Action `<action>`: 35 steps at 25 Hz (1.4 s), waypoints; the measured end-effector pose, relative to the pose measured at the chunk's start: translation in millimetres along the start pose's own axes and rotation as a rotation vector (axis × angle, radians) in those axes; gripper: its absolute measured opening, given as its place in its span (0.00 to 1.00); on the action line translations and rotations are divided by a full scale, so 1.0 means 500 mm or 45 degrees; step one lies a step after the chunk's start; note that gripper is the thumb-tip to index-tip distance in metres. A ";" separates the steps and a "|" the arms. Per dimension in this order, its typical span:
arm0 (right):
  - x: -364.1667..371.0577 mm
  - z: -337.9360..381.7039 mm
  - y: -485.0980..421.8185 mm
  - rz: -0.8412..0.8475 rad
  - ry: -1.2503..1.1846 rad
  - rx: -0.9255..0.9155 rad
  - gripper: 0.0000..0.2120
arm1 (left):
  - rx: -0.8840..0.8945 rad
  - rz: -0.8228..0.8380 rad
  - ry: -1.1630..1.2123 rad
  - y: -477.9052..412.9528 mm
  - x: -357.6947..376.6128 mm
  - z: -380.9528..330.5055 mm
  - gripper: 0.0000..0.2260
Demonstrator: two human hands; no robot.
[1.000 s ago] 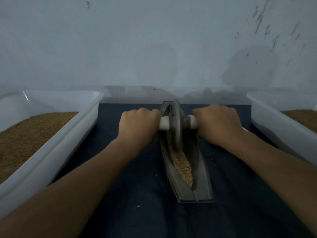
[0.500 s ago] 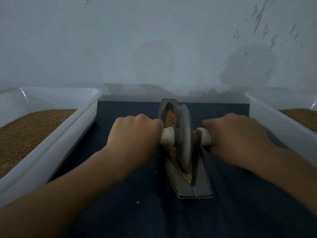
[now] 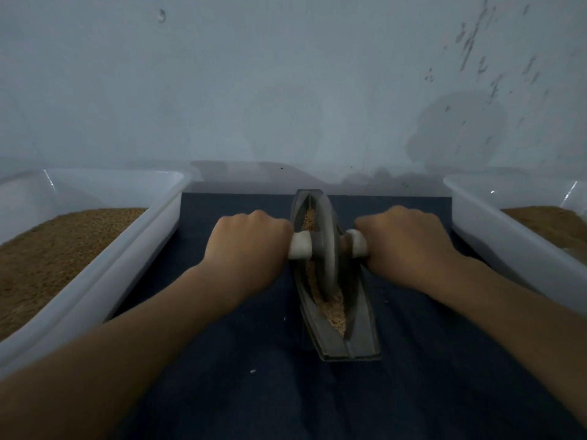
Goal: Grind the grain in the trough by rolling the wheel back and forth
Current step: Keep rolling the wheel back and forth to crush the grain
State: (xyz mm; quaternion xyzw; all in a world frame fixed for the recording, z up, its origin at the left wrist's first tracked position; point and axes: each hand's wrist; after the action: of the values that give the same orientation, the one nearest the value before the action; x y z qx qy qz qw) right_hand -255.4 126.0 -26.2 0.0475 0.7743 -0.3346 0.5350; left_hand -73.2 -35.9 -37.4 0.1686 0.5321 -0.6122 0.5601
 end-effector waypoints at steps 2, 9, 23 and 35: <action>-0.026 -0.007 0.053 -0.097 -0.039 -0.070 0.20 | 0.089 -0.059 -0.068 0.037 -0.030 -0.008 0.20; 0.030 0.011 -0.041 0.078 -0.062 0.162 0.13 | -0.028 0.036 -0.069 -0.056 0.027 0.007 0.10; -0.011 -0.003 0.051 -0.036 -0.030 0.049 0.22 | 0.078 -0.041 -0.076 0.009 -0.015 -0.003 0.25; -0.001 0.000 0.025 -0.104 -0.033 -0.018 0.22 | 0.058 -0.105 -0.057 0.014 -0.001 -0.003 0.19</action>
State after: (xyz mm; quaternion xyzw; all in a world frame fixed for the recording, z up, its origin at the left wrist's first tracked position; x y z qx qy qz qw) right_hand -249.7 135.6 -31.7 0.0077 0.7709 -0.3513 0.5312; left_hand -67.7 -33.3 -40.8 0.1457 0.5118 -0.6503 0.5422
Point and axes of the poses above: each hand's wrist, its own y-axis away from the middle knuckle, its own x-axis out of the palm, z = x × y, and after that the axes turned 9 degrees about x, right-handed
